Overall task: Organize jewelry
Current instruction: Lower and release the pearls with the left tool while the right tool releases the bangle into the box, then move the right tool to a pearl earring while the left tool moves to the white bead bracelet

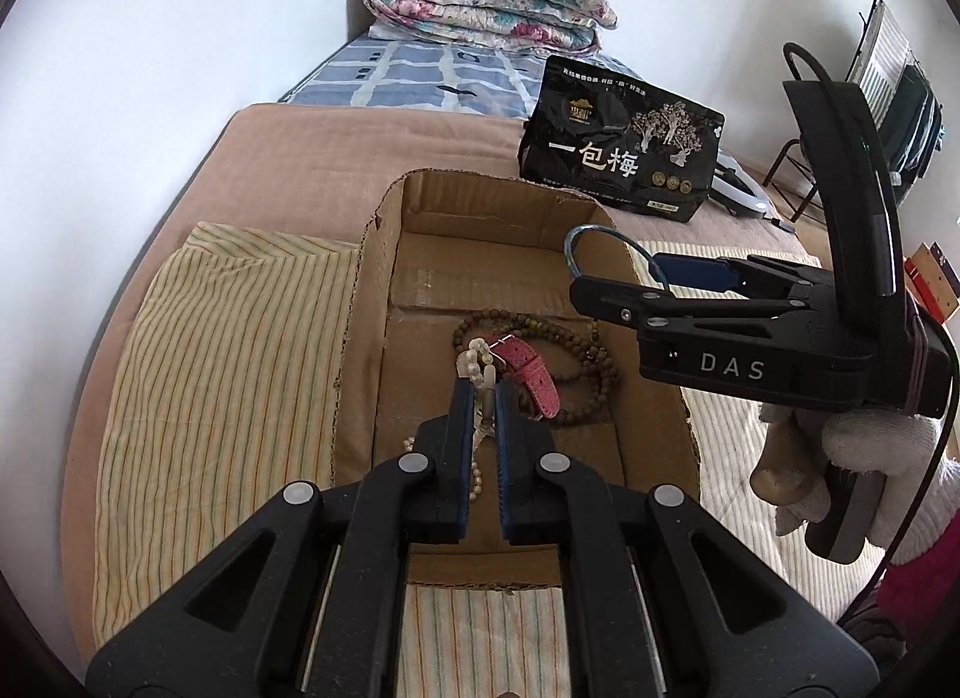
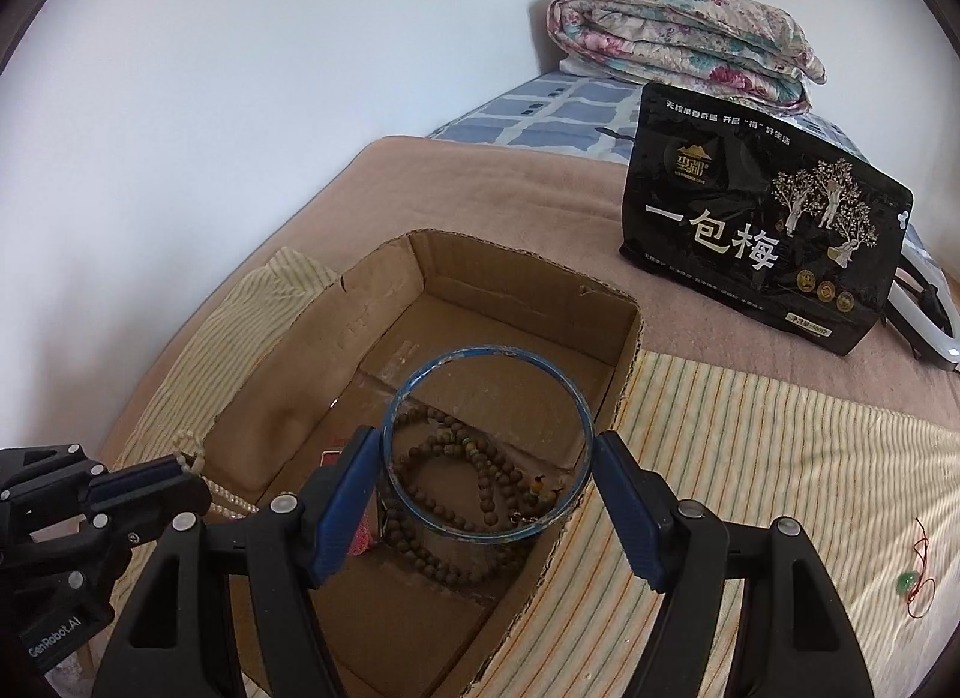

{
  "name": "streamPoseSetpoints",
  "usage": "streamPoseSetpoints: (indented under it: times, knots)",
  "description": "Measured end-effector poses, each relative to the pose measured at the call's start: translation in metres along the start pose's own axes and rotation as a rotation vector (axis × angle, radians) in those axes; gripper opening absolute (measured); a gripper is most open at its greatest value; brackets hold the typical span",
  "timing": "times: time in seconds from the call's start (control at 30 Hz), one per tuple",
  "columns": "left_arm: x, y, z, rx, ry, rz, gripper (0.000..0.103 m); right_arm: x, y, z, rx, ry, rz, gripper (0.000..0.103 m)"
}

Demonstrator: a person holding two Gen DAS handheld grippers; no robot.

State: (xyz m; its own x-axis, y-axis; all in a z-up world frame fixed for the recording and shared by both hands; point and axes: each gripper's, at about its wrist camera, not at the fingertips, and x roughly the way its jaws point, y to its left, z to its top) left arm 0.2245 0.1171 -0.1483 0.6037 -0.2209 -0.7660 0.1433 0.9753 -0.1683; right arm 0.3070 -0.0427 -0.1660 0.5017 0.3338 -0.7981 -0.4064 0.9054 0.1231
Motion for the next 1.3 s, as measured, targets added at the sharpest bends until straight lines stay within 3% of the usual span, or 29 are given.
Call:
streamPoseSetpoints:
  times: [0.13,0.27,0.73,1.07,1.1,1.17,1.3]
  knots:
    - [0.001,-0.004,0.000,0.018,0.004,-0.009,0.005,-0.003,0.002,0.002,-0.002,-0.009,-0.002,0.078]
    - [-0.002,-0.004,-0.001,0.012,-0.002,-0.002,0.028,-0.011,0.004,0.004,-0.006,-0.027,-0.006,0.084]
    - [-0.024,-0.015,-0.004,0.018,-0.026,0.012,0.028,-0.052,-0.007,-0.003,-0.001,-0.076,-0.026,0.084]
    - [-0.030,-0.052,-0.006,0.050,-0.025,-0.015,0.028,-0.117,-0.060,-0.048,0.040,-0.132,-0.109,0.092]
    - [-0.030,-0.057,-0.007,0.054,-0.022,-0.019,0.030,-0.125,-0.068,-0.053,0.051,-0.136,-0.119,0.092]
    - [-0.029,-0.069,-0.008,0.064,-0.025,-0.034,0.045,-0.140,-0.084,-0.066,0.076,-0.151,-0.139,0.092]
    - [-0.030,-0.095,-0.010,0.095,-0.028,-0.064,0.046,-0.168,-0.115,-0.091,0.109,-0.160,-0.190,0.093]
